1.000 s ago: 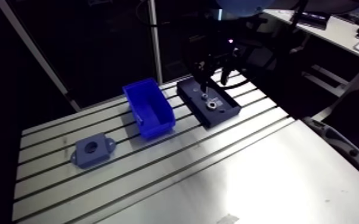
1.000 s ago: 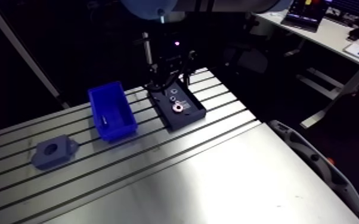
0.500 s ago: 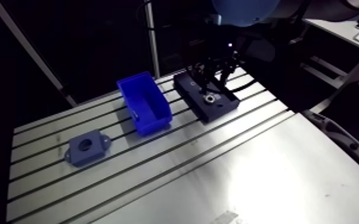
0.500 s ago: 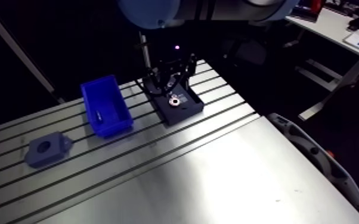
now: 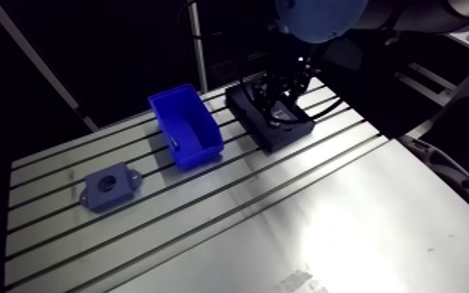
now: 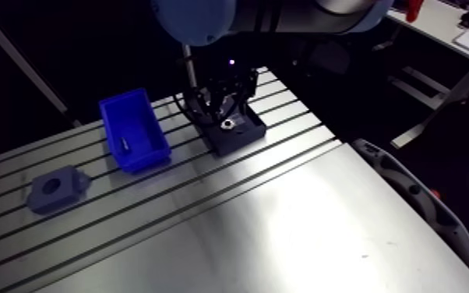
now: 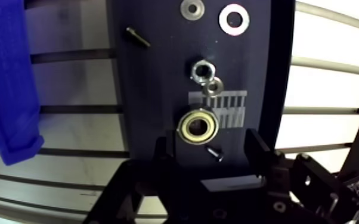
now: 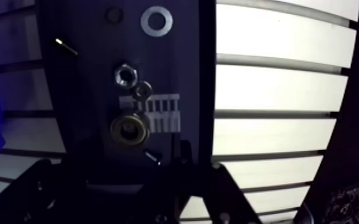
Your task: Pick up the bearing and press it into the housing until flush.
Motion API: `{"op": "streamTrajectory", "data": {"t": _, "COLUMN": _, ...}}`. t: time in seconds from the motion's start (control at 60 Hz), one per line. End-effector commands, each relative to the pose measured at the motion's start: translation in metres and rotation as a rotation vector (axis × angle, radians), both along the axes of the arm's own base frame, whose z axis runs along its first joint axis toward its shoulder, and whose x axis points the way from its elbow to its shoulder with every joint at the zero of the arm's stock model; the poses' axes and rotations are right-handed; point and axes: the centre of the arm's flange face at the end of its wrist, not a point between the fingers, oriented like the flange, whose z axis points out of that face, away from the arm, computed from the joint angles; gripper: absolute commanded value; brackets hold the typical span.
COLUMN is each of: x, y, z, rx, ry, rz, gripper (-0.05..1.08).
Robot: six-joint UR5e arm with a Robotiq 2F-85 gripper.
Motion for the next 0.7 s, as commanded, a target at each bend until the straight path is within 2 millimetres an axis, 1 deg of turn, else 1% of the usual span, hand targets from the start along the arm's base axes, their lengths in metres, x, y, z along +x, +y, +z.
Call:
{"op": "streamTrajectory", "data": {"t": 0.017, "x": -0.0014, "y": -0.0002, "z": -0.0040, "rx": 0.008, "ry": -0.001, "rz": 0.005, "gripper": 0.32}}
{"op": "streamTrajectory", "data": {"t": 0.7, "x": -0.0015, "y": -0.0046, "z": -0.0082, "rx": 0.004, "ry": -0.008, "rz": 0.003, "gripper": 0.32}}
